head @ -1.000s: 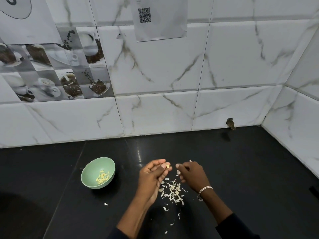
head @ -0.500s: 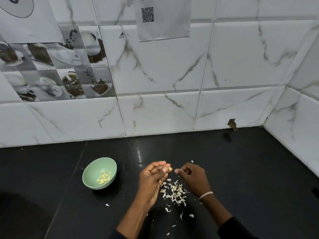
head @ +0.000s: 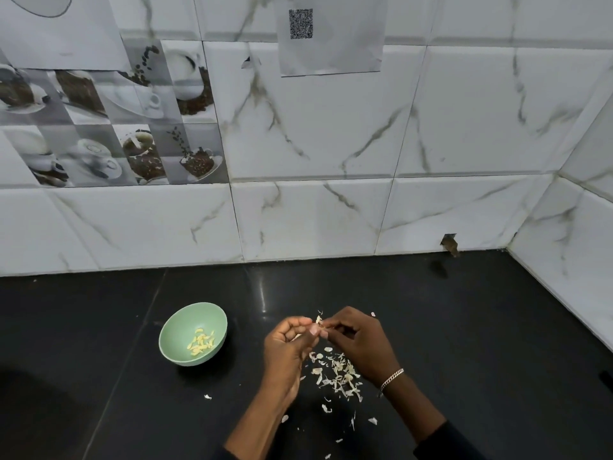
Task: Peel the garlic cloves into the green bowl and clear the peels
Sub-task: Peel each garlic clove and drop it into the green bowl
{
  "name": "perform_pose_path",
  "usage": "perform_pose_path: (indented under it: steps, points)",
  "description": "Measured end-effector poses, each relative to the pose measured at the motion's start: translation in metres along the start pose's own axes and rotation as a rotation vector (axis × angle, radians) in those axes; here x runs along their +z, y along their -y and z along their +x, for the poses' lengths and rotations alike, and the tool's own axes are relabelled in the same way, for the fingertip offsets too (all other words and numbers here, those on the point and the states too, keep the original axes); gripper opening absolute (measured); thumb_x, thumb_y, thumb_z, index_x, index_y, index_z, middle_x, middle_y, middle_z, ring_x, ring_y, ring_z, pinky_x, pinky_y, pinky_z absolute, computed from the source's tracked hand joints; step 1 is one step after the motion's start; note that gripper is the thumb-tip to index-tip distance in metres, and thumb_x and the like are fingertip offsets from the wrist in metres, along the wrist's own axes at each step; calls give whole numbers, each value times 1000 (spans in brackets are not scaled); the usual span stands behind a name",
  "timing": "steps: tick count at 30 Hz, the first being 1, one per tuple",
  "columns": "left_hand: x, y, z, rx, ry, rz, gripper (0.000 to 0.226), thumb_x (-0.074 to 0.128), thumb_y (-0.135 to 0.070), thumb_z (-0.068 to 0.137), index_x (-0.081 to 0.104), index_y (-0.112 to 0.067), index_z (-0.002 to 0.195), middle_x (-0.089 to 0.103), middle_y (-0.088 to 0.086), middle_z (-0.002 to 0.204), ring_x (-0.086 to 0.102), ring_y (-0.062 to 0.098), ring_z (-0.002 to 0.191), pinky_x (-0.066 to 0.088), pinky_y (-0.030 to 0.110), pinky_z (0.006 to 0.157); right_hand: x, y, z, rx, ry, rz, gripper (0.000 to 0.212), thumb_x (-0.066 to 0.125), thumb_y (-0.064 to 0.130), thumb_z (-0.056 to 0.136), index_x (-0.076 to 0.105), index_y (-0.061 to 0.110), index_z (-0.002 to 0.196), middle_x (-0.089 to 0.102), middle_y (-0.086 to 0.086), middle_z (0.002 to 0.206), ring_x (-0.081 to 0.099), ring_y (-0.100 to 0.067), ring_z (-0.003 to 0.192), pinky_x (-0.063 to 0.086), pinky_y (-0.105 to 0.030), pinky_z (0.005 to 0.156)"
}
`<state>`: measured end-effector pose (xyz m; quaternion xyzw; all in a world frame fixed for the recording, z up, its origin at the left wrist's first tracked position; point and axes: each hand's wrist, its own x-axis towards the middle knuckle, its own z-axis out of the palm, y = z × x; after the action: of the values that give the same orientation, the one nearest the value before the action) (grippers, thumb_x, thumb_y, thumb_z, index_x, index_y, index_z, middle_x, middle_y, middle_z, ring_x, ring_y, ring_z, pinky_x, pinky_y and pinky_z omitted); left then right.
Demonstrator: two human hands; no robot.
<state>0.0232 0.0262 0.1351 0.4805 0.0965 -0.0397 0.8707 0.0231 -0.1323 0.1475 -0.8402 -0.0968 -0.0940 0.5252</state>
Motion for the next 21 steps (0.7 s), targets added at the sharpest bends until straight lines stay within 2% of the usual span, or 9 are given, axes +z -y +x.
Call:
perform_pose_path:
  steps: [4, 6, 8, 11, 13, 16, 19, 21]
  points:
    - [-21, 4, 9, -59, -95, -107, 23, 68, 9, 83, 62, 9, 105, 71, 28, 95, 73, 37, 91, 61, 25, 71, 12, 4, 9, 134, 18, 137, 12, 82, 17, 81, 73, 18, 88, 74, -2, 84, 72, -21, 76, 62, -43, 73]
    - [-34, 9, 10, -114, -128, -50, 18, 65, 7, 89, 64, 7, 107, 72, 28, 101, 74, 34, 90, 61, 27, 71, 22, 7, 15, 163, 49, 190, 11, 80, 12, 82, 71, 16, 87, 74, -6, 81, 72, -24, 74, 62, -46, 73]
    - [-43, 17, 8, -193, -138, 61, 13, 63, 2, 93, 67, 1, 106, 74, 25, 100, 74, 31, 86, 61, 29, 74, 33, 12, 22, 182, 79, 235, 11, 76, 4, 83, 70, 12, 89, 73, -7, 77, 69, -19, 68, 61, -41, 68]
    - [-58, 32, 8, -305, -140, 179, 12, 63, -4, 94, 72, -3, 102, 76, 18, 101, 70, 23, 78, 55, 27, 69, 66, 23, 40, 216, 176, 267, 20, 68, -5, 87, 71, 6, 103, 71, -5, 75, 68, -18, 64, 57, -30, 63]
    - [-63, 39, 8, -382, -149, 208, 11, 62, -6, 96, 72, -4, 99, 77, 13, 96, 70, 19, 72, 53, 23, 63, 94, 26, 55, 238, 261, 237, 21, 65, -5, 89, 73, 5, 106, 71, -4, 71, 68, -19, 64, 57, -29, 61]
    - [-73, 41, 9, -454, -142, 228, 12, 60, -1, 95, 69, -6, 88, 72, 9, 76, 65, 16, 56, 47, 20, 51, 144, 31, 79, 289, 398, 195, 9, 74, 2, 86, 73, 1, 95, 73, -9, 69, 70, -20, 62, 58, -29, 60]
    - [-78, 36, 9, -449, -130, 238, 17, 55, 6, 92, 64, -6, 83, 63, 7, 63, 57, 11, 48, 43, 20, 49, 190, 37, 98, 344, 449, 128, 23, 83, 9, 78, 69, -7, 86, 72, -16, 69, 72, -23, 60, 58, -28, 56]
    - [-85, 29, 9, -415, -176, 231, 24, 51, 6, 92, 62, -11, 78, 57, 6, 62, 50, 9, 49, 40, 20, 51, 215, 38, 107, 352, 468, 83, 21, 83, 7, 77, 68, -6, 84, 71, -18, 68, 71, -23, 57, 60, -31, 57]
